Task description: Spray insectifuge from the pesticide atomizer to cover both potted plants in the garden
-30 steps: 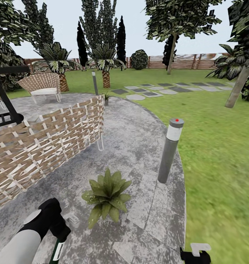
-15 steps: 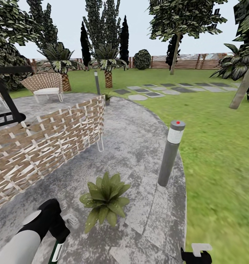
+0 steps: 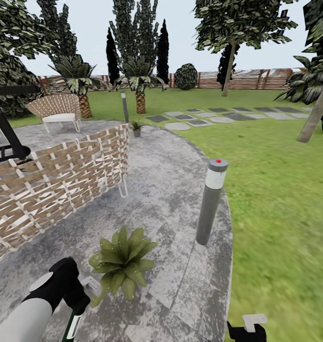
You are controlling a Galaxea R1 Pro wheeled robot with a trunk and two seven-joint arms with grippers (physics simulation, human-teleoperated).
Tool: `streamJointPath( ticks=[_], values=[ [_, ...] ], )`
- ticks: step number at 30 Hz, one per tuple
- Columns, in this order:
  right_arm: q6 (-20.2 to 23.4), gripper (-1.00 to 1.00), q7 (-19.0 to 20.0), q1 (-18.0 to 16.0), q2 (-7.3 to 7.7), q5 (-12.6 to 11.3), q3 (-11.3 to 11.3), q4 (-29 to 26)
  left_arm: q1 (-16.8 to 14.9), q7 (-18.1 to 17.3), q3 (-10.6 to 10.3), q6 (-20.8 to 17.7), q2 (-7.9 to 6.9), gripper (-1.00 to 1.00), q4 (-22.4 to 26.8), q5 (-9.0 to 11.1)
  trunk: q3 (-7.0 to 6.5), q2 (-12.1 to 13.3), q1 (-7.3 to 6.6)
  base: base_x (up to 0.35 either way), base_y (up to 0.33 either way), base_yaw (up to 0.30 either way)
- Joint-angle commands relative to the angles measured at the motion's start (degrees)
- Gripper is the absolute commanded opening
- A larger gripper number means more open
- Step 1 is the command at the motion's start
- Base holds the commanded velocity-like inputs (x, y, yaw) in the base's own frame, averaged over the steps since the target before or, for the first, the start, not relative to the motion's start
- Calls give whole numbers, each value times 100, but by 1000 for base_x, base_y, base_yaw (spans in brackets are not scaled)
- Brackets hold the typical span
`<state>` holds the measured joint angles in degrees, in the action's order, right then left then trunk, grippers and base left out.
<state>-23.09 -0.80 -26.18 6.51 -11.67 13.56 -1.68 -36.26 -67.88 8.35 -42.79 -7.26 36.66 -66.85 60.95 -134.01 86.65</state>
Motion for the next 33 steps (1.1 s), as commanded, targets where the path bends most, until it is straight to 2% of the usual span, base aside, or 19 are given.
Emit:
streamJointPath(
  ticks=[1, 7, 10, 14, 24, 28, 31, 33],
  values=[
    [-11, 100, -8, -1, 0, -46, 48, -1, -4, -48, 25, -44, 5, -100, 12, -38, 10, -2, -2, -77, -274, 199],
    [-11, 100, -8, -1, -1, -46, 50, 1, -4, -48, 67, -53, -1, -100, 65, -9, 42, -2, -2, -48, -274, 222],
    [-11, 100, -8, -1, -1, -46, 47, 1, -4, -49, 314, -63, 0, -100, 86, 2, 58, -2, -2, 70, -275, 226],
    [-11, 100, -8, -1, -1, -46, 43, 1, -4, -50, 457, -63, 4, -100, 87, -3, 73, -2, -2, -15, -266, 165],
    [-12, 100, -9, -1, -1, -46, 42, 1, -99, -83, 441, -116, -38, -100, 104, -43, 15, -2, -2, -76, -73, 64],
    [-14, 100, -8, -1, -1, -46, 42, 1, -325, -115, 394, -455, -21, -100, 97, -60, -18, -2, -2, 0, 0, 85],
    [-14, 100, -9, -1, -1, -46, 42, 1, -367, -158, 380, -503, 3, -100, 96, -46, -43, -2, -2, 0, 0, 75],
    [-17, 100, -13, -1, -1, -43, 44, 1, -370, -315, 375, -505, 20, -100, 93, -50, -54, -2, -2, 0, 0, 20]
  ],
)
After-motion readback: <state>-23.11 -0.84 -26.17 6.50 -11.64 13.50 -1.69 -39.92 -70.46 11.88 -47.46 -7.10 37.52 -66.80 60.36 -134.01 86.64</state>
